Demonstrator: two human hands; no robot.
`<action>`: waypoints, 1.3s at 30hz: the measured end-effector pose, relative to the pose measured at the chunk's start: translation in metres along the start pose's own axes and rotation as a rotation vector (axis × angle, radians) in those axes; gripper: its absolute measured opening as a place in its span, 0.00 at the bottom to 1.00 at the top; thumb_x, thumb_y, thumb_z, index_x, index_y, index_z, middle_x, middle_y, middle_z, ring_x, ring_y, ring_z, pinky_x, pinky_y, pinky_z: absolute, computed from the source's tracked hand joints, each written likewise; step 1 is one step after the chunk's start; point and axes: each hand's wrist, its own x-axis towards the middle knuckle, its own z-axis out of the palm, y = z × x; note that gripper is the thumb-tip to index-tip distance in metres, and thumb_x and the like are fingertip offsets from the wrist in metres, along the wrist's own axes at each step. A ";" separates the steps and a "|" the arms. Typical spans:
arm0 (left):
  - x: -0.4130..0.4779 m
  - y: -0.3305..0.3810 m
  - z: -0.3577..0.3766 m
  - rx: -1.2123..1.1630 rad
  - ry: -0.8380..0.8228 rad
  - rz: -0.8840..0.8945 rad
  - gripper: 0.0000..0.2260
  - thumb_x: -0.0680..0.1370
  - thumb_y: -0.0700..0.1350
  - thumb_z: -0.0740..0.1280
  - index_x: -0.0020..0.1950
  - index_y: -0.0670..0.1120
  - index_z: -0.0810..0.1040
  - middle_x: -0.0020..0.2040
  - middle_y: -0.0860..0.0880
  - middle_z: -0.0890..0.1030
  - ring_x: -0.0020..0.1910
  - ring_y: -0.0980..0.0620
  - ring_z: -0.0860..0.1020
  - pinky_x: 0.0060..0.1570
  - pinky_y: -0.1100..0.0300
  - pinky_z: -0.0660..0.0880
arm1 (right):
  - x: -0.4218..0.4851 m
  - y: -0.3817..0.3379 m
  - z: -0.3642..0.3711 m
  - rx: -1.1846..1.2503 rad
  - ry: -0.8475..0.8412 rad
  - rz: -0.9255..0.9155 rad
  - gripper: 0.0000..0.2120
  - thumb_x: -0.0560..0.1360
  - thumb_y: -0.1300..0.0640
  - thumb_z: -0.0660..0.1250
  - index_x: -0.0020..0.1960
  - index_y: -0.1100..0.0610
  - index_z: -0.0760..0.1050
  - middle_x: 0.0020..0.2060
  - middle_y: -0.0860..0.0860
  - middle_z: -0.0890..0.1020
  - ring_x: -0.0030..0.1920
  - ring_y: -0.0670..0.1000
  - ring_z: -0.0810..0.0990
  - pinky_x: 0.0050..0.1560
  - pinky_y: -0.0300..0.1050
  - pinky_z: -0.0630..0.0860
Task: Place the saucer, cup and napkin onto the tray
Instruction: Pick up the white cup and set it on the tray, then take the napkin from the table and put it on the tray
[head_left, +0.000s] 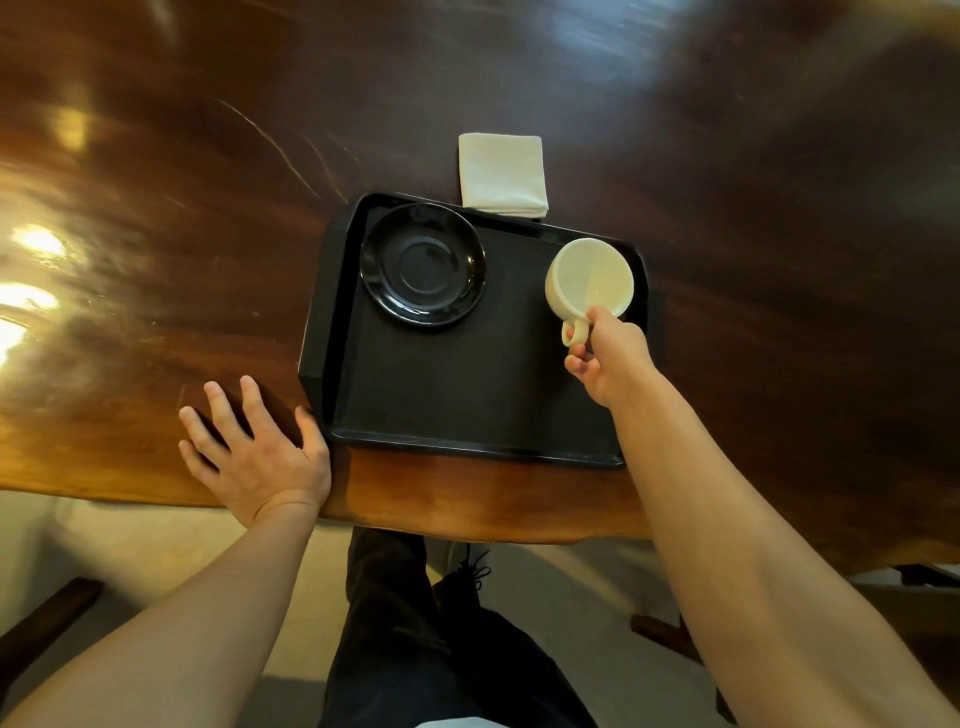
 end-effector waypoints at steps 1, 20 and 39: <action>0.000 0.000 0.000 0.002 0.000 0.001 0.32 0.81 0.60 0.58 0.82 0.47 0.63 0.84 0.39 0.60 0.83 0.33 0.54 0.79 0.34 0.50 | 0.000 0.000 0.000 -0.004 0.002 0.000 0.07 0.83 0.56 0.60 0.59 0.56 0.69 0.43 0.56 0.80 0.31 0.46 0.72 0.28 0.36 0.72; 0.001 0.001 -0.001 -0.004 0.001 -0.005 0.31 0.82 0.60 0.59 0.82 0.48 0.63 0.84 0.40 0.60 0.83 0.33 0.54 0.79 0.34 0.50 | 0.001 0.005 -0.005 0.025 -0.056 0.023 0.09 0.83 0.53 0.62 0.59 0.56 0.70 0.44 0.56 0.82 0.35 0.47 0.74 0.36 0.41 0.75; 0.001 0.004 -0.003 0.039 -0.003 -0.011 0.33 0.80 0.62 0.57 0.82 0.48 0.64 0.83 0.40 0.61 0.83 0.33 0.56 0.79 0.35 0.51 | 0.015 -0.075 0.063 -0.647 0.145 -0.857 0.11 0.81 0.56 0.63 0.60 0.57 0.80 0.53 0.51 0.83 0.51 0.45 0.79 0.50 0.35 0.73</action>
